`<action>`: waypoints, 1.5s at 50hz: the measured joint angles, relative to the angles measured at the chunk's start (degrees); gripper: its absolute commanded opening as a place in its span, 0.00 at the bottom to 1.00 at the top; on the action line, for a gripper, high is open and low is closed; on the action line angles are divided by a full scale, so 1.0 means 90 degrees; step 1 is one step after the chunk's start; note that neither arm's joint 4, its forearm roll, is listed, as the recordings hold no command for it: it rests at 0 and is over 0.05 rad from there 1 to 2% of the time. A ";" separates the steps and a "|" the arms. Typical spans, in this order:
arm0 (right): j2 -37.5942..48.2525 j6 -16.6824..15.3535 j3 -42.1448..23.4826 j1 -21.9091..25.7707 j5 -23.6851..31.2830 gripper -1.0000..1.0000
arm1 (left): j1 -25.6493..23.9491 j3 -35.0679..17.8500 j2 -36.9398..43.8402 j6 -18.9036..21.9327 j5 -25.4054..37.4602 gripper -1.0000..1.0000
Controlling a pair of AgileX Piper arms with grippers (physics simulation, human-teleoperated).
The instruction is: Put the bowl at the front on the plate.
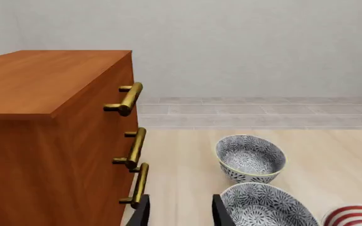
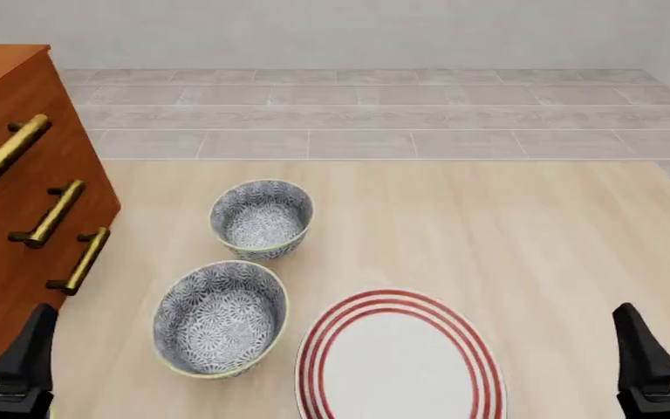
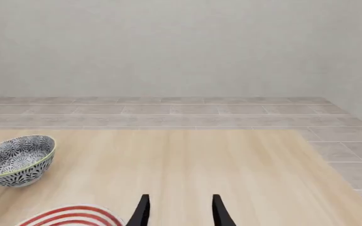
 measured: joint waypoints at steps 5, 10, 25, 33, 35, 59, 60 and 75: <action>0.0015 -0.0001 -0.0009 0.0000 -0.0003 1.00 | 0.0001 -0.0001 0.0009 -0.0001 -0.0006 1.00; 0.0038 -0.0002 -0.0019 0.0000 -0.0015 1.00 | 0.0002 -0.0001 0.0013 -0.0002 -0.0010 1.00; 0.0090 -0.0004 -0.0037 0.0000 -0.0045 1.00 | 0.0002 -0.0006 0.0021 -0.0004 -0.0012 1.00; 0.0099 -0.0004 -0.0040 0.0000 -0.0049 1.00 | -0.0045 -0.0079 0.0346 -0.0154 -0.0050 1.00; 0.0099 -0.0004 -0.0040 0.0000 -0.0050 1.00 | -0.0055 -0.0210 0.0454 -0.0221 0.0113 1.00; 0.0105 -0.0004 -0.0042 0.0000 -0.0053 1.00 | -0.0252 -0.2420 0.2102 -0.0963 0.3908 1.00; 0.0105 -0.0004 -0.0042 0.0000 -0.0053 1.00 | -0.0252 -0.2507 0.2140 -0.0954 0.4075 1.00; 0.0104 -0.0005 -0.0042 0.0000 -0.0053 1.00 | -0.0151 -0.3504 0.2559 -0.1020 0.5947 1.00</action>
